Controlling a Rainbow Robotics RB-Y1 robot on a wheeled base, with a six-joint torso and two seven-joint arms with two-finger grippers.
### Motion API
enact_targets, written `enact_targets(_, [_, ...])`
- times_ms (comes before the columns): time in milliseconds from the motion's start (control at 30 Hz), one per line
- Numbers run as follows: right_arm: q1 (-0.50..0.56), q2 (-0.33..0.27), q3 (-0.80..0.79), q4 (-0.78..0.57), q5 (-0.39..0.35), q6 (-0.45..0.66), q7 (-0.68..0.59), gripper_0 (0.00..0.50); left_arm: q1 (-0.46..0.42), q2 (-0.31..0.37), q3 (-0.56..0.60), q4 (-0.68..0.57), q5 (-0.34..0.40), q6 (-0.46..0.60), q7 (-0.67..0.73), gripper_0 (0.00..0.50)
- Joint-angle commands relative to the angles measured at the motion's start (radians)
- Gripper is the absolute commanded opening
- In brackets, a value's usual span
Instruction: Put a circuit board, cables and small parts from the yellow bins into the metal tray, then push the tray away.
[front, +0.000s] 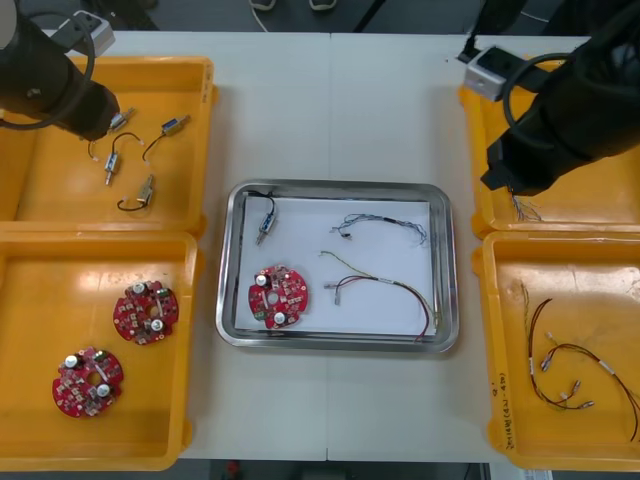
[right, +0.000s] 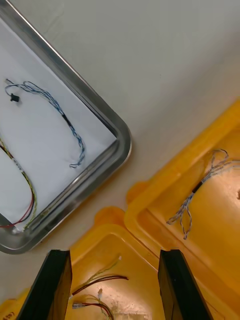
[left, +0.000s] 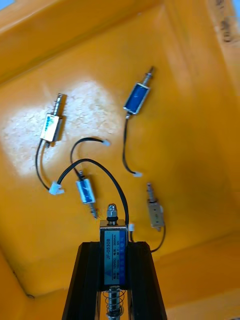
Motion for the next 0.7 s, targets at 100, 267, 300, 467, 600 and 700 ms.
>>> enact_targets(100, [0.132,-0.130,-0.159,-0.112,-0.026,0.003,-0.143,0.500,0.004,-0.061,0.001,-0.151,-0.040,0.090,0.194,0.002])
enact_targets(267, [0.265,-0.202,-0.267,-0.149,-0.037,0.003,-0.223,0.500,0.004,-0.098,-0.044,-0.249,-0.042,0.141,0.339,0.002])
enact_targets(300, [0.279,-0.206,-0.281,-0.150,-0.041,0.003,-0.229,0.500,0.004,-0.102,-0.051,-0.259,-0.042,0.147,0.356,0.002])
enact_targets(467, [0.405,-0.223,-0.443,-0.149,-0.095,0.003,-0.238,0.500,0.004,-0.136,-0.119,-0.345,-0.046,0.187,0.500,0.001])
enact_targets(600, [0.483,-0.222,-0.546,-0.149,-0.115,0.003,-0.233,0.500,0.004,-0.159,-0.163,-0.391,-0.054,0.207,0.582,0.001])
enact_targets(700, [0.541,-0.222,-0.610,-0.150,-0.117,0.003,-0.226,0.500,0.004,-0.177,-0.206,-0.419,-0.059,0.208,0.651,0.001])
